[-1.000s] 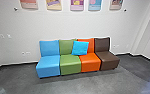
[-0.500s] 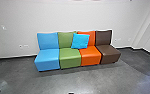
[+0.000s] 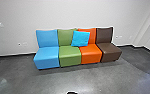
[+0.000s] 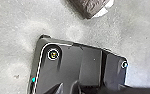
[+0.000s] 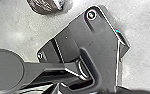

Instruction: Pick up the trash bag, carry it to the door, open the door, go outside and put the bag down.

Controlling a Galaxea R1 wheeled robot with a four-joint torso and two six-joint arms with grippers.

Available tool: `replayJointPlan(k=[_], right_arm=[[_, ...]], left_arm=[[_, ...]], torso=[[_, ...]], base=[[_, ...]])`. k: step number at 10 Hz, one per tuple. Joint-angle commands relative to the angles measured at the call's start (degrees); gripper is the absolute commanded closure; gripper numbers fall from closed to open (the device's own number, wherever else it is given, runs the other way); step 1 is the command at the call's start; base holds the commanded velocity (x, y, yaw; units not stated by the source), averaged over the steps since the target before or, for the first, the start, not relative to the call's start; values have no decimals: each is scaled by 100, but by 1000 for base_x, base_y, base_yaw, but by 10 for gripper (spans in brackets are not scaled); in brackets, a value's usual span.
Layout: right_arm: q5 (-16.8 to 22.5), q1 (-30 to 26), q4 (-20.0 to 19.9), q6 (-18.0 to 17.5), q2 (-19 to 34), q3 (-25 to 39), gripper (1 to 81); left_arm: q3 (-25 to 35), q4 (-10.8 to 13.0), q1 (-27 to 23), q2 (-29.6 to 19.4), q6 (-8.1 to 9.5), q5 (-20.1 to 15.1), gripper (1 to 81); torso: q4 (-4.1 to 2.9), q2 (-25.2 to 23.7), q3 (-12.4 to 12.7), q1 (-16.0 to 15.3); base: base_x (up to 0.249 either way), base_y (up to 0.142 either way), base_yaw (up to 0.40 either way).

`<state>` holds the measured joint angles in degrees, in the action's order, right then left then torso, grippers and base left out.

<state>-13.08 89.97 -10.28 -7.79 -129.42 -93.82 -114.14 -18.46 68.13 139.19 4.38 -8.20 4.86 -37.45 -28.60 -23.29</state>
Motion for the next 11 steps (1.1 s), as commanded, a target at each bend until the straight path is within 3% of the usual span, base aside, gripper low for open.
replayJointPlan(k=[1,4,6,9,10,11], right_arm=[[385,-176,-45,-12,501,312,10],[376,-176,-53,-21,739,471,10],[376,-176,-194,-21,731,488,10],[368,-167,-194,-21,721,515,10],[368,-167,-194,-21,739,532,10],[262,-149,-203,-21,765,568,10]], left_arm=[[146,-290,-769,-400,-7,-900,10],[208,-431,-1402,-418,-16,-1315,10],[181,-588,-1728,-295,-7,-1350,10],[-65,-1239,-2044,-181,11,-1386,10],[-239,-1588,-2150,-172,11,-1394,10],[-240,-1767,-2229,-189,2,-1438,10]], torso=[[0,-551,0,-356],[0,-1200,-5,-763],[0,-1629,-7,-1032],[0,-2254,-7,-1425],[0,-2475,-282,-1563],[0,-2656,-591,-1665]], base=[[0,0,0],[0,0,0],[0,0,0],[0,0,0],[0,0,0],[0,0,0]])
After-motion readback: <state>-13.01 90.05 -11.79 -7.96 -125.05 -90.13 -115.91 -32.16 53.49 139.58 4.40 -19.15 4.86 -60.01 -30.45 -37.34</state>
